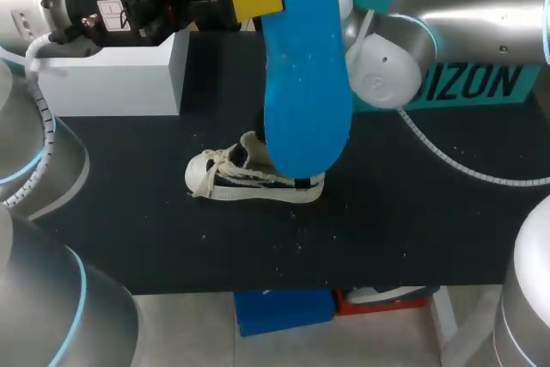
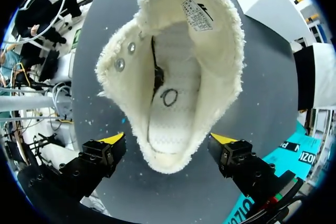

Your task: Take the shoe out of the shoebox, open the shoe tongue, remove and reinsert the insole, then place the shoe into the shoebox

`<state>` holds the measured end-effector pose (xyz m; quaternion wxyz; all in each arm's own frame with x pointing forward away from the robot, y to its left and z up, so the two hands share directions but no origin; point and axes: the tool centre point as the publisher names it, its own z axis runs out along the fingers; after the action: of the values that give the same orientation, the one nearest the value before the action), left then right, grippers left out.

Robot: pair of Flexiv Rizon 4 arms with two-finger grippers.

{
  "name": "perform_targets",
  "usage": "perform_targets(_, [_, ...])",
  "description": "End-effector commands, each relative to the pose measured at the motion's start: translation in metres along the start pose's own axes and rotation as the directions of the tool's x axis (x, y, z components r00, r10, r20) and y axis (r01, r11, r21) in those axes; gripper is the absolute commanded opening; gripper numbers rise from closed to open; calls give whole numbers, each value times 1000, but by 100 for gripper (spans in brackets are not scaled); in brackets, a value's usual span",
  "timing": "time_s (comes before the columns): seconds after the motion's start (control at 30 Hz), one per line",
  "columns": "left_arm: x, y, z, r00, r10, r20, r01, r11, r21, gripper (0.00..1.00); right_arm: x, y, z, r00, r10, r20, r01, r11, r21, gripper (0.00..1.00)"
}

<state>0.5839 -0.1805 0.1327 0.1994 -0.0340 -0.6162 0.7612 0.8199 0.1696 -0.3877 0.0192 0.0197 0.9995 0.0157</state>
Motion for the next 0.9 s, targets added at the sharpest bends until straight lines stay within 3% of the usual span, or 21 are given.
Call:
perform_targets(0.03, [-1, 0, 2, 1000, 1, 2, -1, 1000, 0, 0, 5, -14, -2, 1000, -1, 9, 2, 992, -125, 100])
perform_targets(0.2, [-1, 0, 2, 1000, 1, 2, -1, 1000, 0, 0, 3, -16, -2, 999, 32, 21, -25, 959, -282, 100])
perform_targets(0.5, [-1, 0, 2, 1000, 1, 2, -1, 1000, 0, 0, 4, -12, 1, 999, 49, 7, -40, 889, -456, 100])
perform_targets(0.77, [-1, 0, 2, 1000, 1, 2, -1, 1000, 0, 0, 4, -8, 3, 997, 74, 5, -55, 774, -631, 100])
perform_targets(0.9, [-1, 0, 2, 1000, 1, 2, -1, 1000, 0, 0, 4, -7, 4, 996, 92, 8, -63, 734, -676, 100])
